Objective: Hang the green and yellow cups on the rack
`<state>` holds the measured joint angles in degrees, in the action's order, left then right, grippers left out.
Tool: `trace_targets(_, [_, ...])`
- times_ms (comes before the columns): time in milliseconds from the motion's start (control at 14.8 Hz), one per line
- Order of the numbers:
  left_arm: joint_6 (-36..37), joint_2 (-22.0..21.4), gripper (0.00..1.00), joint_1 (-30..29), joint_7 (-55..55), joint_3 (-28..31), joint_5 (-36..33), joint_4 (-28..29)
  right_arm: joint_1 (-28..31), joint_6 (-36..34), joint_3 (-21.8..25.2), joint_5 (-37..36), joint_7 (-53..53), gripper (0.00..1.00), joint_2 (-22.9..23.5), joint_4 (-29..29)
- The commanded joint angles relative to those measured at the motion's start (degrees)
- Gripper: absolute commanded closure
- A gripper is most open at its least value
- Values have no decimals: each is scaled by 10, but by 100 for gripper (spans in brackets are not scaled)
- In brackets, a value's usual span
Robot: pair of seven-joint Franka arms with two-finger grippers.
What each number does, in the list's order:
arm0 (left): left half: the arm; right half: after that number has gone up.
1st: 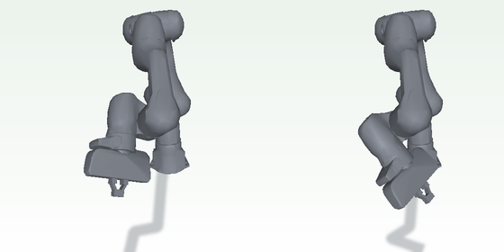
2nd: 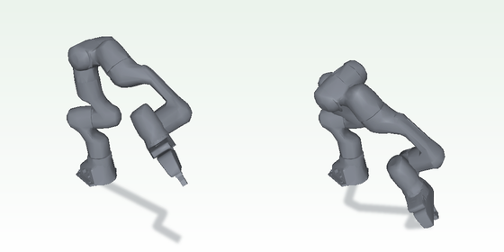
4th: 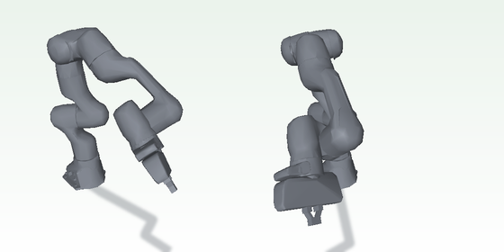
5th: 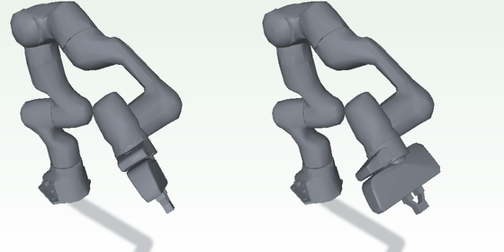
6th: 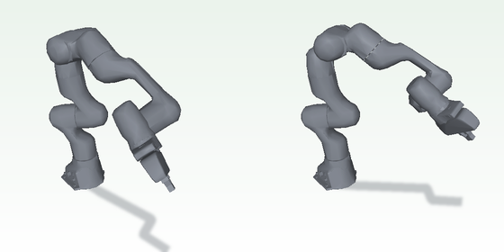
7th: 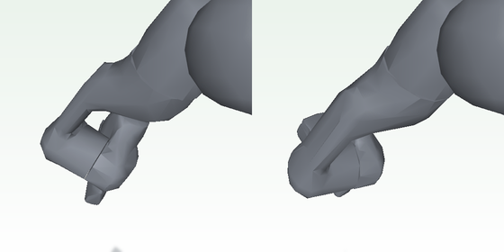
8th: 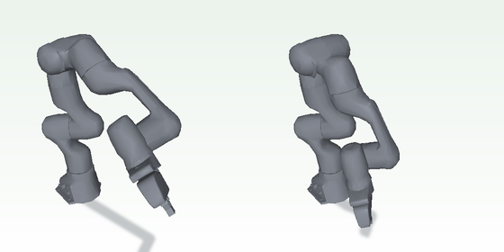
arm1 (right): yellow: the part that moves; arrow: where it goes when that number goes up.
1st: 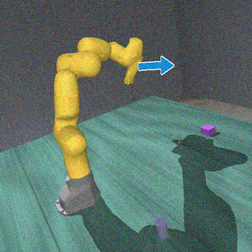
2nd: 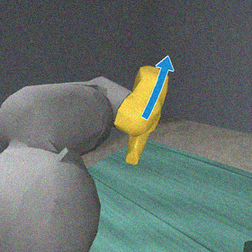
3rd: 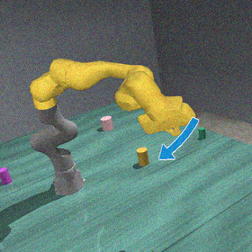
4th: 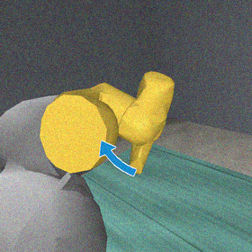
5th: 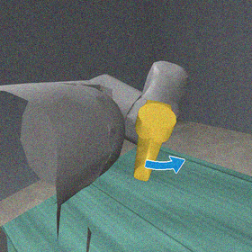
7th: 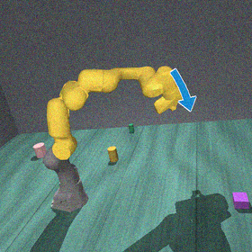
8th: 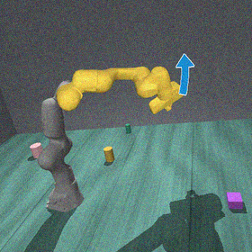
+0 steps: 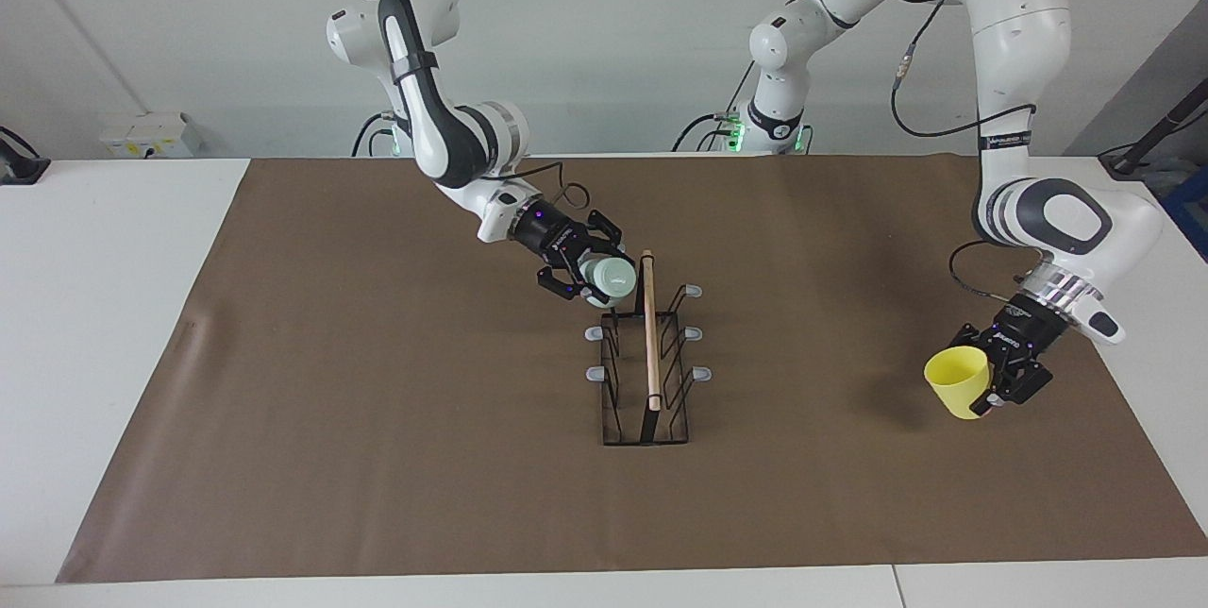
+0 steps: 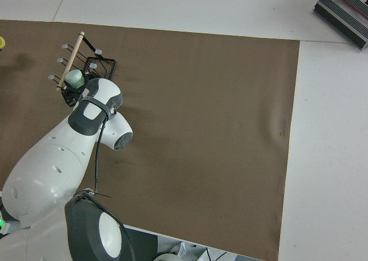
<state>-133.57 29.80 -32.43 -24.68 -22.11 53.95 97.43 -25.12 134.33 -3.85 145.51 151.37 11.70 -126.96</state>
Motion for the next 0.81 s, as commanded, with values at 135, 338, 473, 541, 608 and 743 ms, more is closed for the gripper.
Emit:
trace_targets(135, [51,-18,100,57,-76,58,-123,-42,5,-41,-4,44,63,100,41,-14])
trace_targets(338, [95,-19,100,97,-160,85,-229,-86,5,-30,-4,44,62,100,43,-14])
trace_targets(473, [122,-28,100,109,-179,88,-269,-102,6,-21,-4,43,62,1,45,-14])
trace_targets(541, [128,-33,100,111,-183,88,-284,-102,6,-19,-4,43,62,0,45,-14])
trace_targets(608, [134,-40,100,116,-188,88,-301,-102,6,-16,-4,43,62,0,45,-14])
trace_targets(743, [146,-54,100,119,-194,87,-356,-102,5,-2,-4,43,60,0,44,-14])
